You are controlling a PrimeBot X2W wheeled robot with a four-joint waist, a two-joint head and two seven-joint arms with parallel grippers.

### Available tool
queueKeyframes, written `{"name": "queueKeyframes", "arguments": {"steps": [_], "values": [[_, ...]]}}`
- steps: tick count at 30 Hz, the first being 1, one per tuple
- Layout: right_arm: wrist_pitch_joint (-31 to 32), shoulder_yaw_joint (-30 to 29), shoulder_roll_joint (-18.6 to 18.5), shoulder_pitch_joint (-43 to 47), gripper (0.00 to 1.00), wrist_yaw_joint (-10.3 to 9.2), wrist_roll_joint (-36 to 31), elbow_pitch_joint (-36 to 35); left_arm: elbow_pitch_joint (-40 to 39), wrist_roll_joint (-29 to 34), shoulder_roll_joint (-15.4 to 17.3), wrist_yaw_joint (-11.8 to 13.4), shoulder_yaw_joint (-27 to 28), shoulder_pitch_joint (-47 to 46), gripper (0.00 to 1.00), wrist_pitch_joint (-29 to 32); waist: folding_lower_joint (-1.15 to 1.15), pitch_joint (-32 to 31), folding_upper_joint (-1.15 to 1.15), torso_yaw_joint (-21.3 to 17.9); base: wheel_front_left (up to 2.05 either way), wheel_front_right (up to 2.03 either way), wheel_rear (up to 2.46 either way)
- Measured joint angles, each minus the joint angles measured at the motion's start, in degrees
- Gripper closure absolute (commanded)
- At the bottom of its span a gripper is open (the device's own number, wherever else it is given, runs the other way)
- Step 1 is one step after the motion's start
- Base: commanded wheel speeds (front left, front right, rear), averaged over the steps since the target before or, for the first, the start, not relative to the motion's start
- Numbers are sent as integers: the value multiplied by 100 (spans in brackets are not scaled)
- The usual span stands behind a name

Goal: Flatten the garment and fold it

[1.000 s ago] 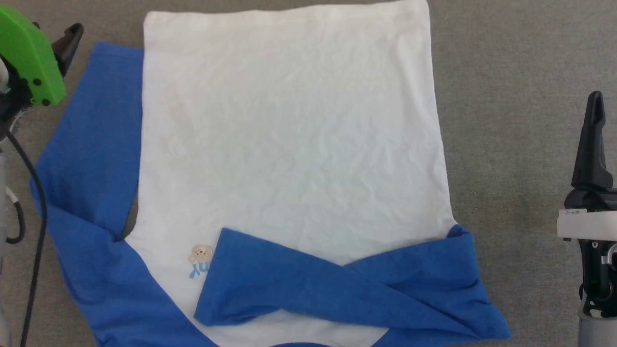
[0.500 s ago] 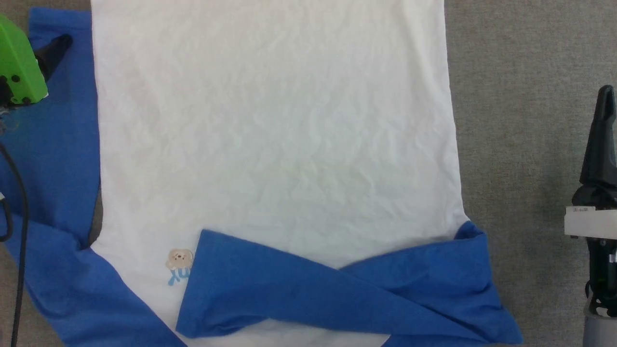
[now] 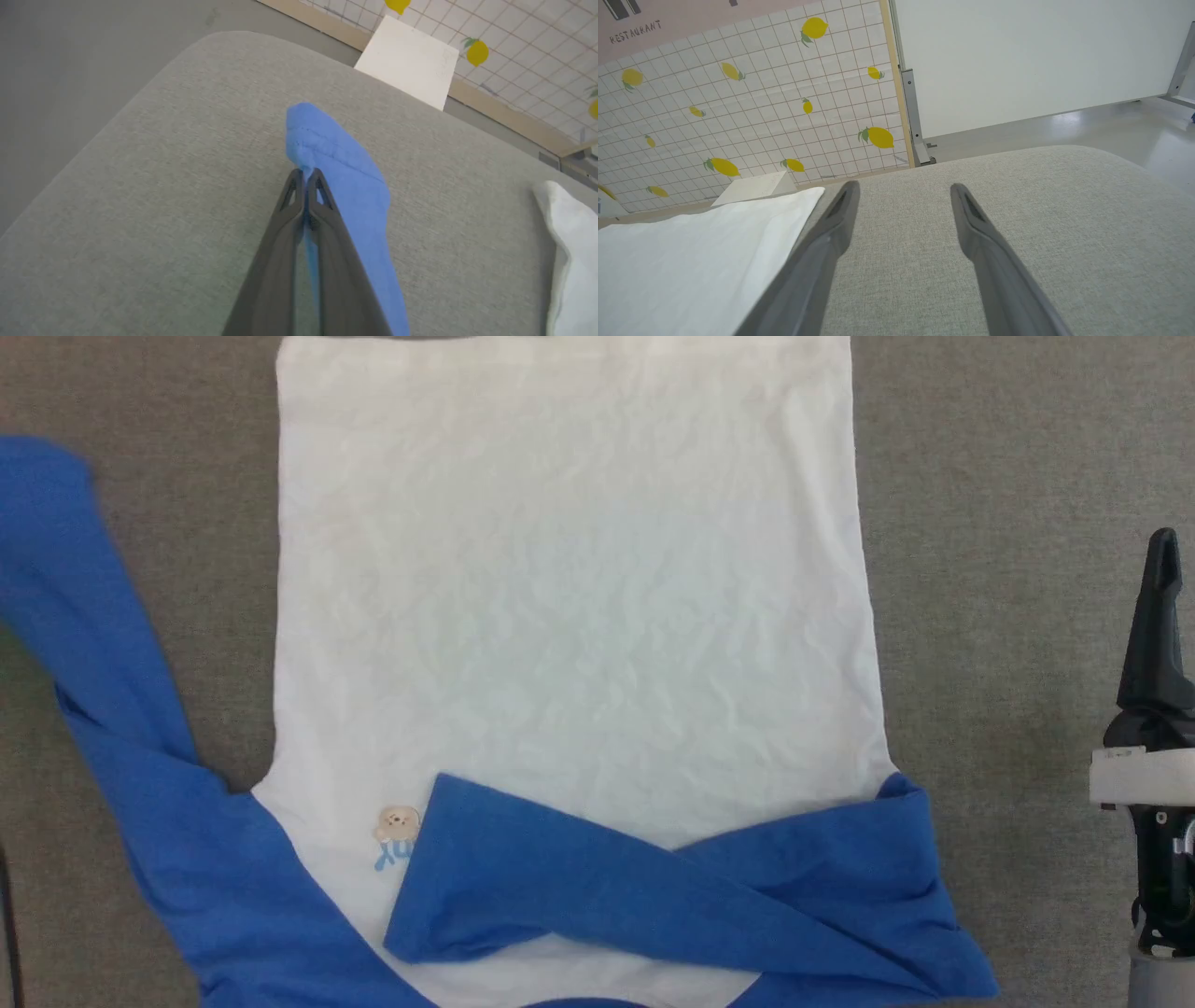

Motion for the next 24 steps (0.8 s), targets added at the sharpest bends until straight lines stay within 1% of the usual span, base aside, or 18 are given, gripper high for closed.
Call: {"name": "queueKeyframes", "arguments": {"steps": [2,4,6,7,10,13,16,17,19,22,24], "values": [[-8,-7,-1,66,0,0,34,94,118,-55,149,158,360,293,100,-369,0,-199,0,31,0,0,0],[-35,-9,1,157,0,0,77,187,172,-153,235,227,653,584,100,-658,0,-386,0,55,0,0,0],[-35,-33,1,268,0,-1,100,265,199,-281,270,226,891,911,100,-866,-1,-597,0,82,0,0,0],[-52,-46,1,375,0,-1,151,323,180,-422,261,223,1209,1350,100,-1144,-1,-877,0,126,0,0,0],[-59,-40,0,438,0,0,199,360,41,-502,245,209,1382,1734,100,-1361,-1,-1136,0,171,0,0,0],[-83,-3,0,475,0,-1,225,423,-314,-505,210,37,1445,2053,100,-1584,-1,-1369,0,215,0,0,0],[-93,13,0,547,0,0,259,452,-1012,-502,120,-147,1352,2299,100,-1746,-1,-1575,0,261,0,0,0],[-92,16,1,586,0,-1,265,467,-1318,-467,60,-163,1257,2379,100,-1766,-1,-1643,0,278,0,0,0],[-90,51,-1,634,0,-1,266,481,-1935,-347,-88,-160,1059,2530,100,-1761,-1,-1755,0,309,0,0,0],[-73,56,3,697,0,-1,266,493,-2976,-165,-388,-69,583,2724,100,-1612,-1,-1910,0,364,0,0,0],[-47,47,2,706,0,-1,266,494,-3631,-29,-659,13,112,2781,100,-1397,-1,-2004,0,404,0,0,0]]}}
